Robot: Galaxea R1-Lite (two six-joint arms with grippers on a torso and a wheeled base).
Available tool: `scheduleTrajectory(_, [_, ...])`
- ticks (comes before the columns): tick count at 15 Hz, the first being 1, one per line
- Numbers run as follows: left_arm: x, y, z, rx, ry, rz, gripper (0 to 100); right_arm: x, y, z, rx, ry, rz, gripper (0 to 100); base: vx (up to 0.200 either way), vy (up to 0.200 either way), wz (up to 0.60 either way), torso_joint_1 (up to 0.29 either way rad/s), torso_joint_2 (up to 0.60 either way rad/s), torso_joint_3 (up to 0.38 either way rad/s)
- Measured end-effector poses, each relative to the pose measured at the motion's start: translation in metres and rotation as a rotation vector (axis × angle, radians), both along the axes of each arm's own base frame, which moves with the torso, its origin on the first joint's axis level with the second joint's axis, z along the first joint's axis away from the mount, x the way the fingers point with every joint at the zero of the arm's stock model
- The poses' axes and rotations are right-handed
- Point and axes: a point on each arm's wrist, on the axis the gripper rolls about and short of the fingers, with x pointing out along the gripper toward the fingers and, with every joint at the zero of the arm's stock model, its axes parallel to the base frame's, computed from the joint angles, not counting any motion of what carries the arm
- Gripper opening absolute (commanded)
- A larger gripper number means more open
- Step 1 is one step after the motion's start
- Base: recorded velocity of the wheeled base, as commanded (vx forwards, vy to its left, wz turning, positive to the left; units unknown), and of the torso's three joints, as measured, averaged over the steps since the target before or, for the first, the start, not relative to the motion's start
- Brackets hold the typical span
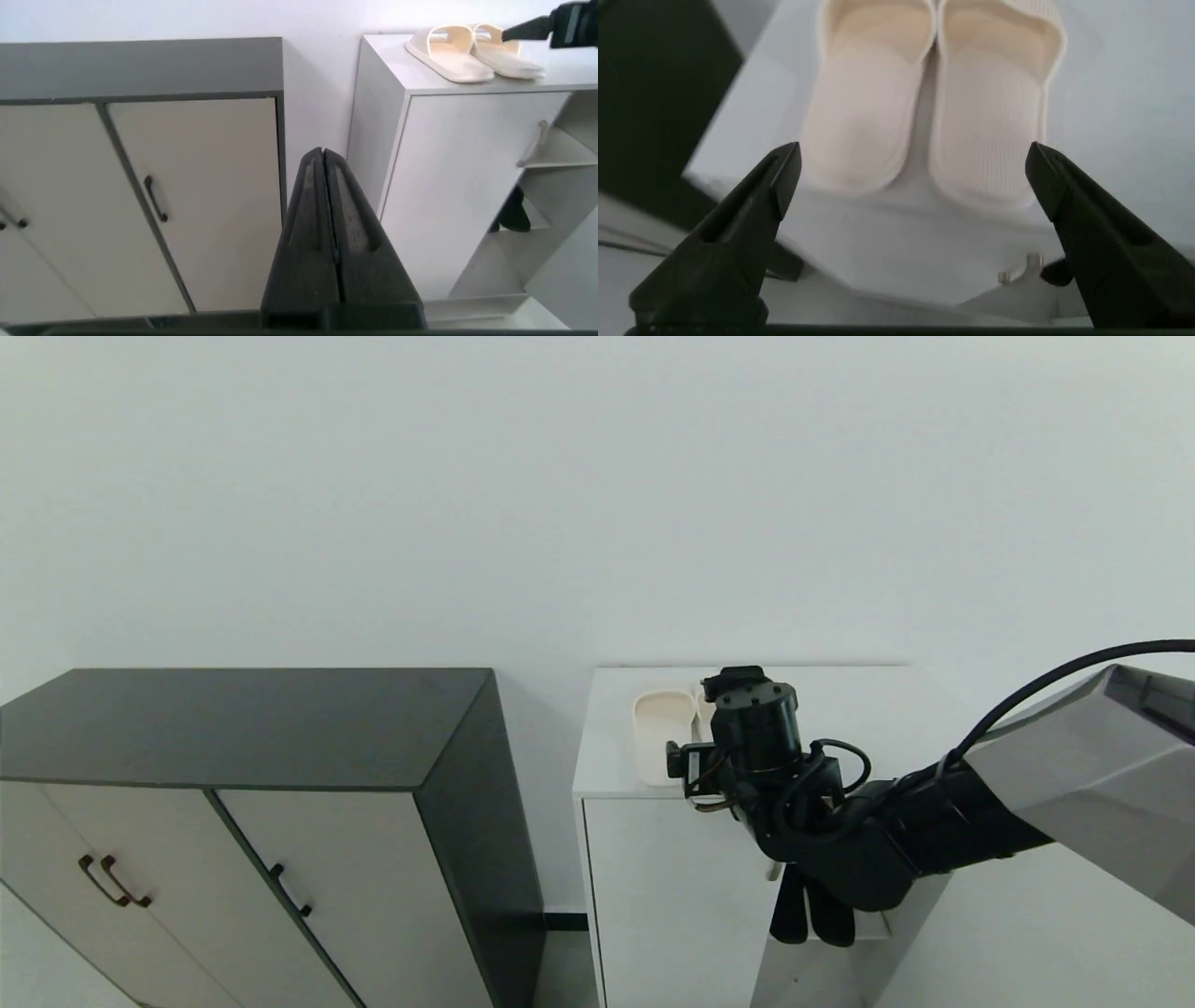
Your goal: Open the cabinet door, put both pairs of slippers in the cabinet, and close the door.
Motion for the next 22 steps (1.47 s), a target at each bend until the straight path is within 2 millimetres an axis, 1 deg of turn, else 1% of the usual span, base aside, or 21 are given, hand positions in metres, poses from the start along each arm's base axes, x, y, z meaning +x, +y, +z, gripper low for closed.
scheduleTrajectory(6, [0.0,0.0,0.0,0.0,0.0,0.0,0,0.009,0.008,-0.017,-0.025,-0.056,-0.022,100,0.2,0.0,0.0,0.004,0.0,0.001])
scheduleTrajectory(8, [0.0,0.0,0.0,0.0,0.0,0.0,0,0.01,0.01,-0.027,-0.043,-0.04,-0.018,100,0.0,0.0,0.0,0.0,0.0,0.0])
scheduleTrajectory(10, [0.0,0.0,0.0,0.0,0.0,0.0,0,0.012,0.011,-0.032,-0.046,-0.033,-0.019,100,0.0,0.0,0.0,0.0,0.0,0.0])
scheduleTrajectory(13, [0.0,0.0,0.0,0.0,0.0,0.0,0,0.018,0.017,-0.033,-0.033,-0.043,-0.02,100,0.0,0.0,0.0,0.0,0.0,0.0])
scheduleTrajectory(15, [0.0,0.0,0.0,0.0,0.0,0.0,0,0.03,0.015,-0.037,-0.027,-0.049,-0.039,100,0.0,0.0,0.0,0.0,0.0,0.0])
scheduleTrajectory(22, [0.0,0.0,0.0,0.0,0.0,0.0,0,0.04,0.014,-0.045,-0.029,-0.046,-0.051,100,0.0,0.0,0.0,0.0,0.0,0.0])
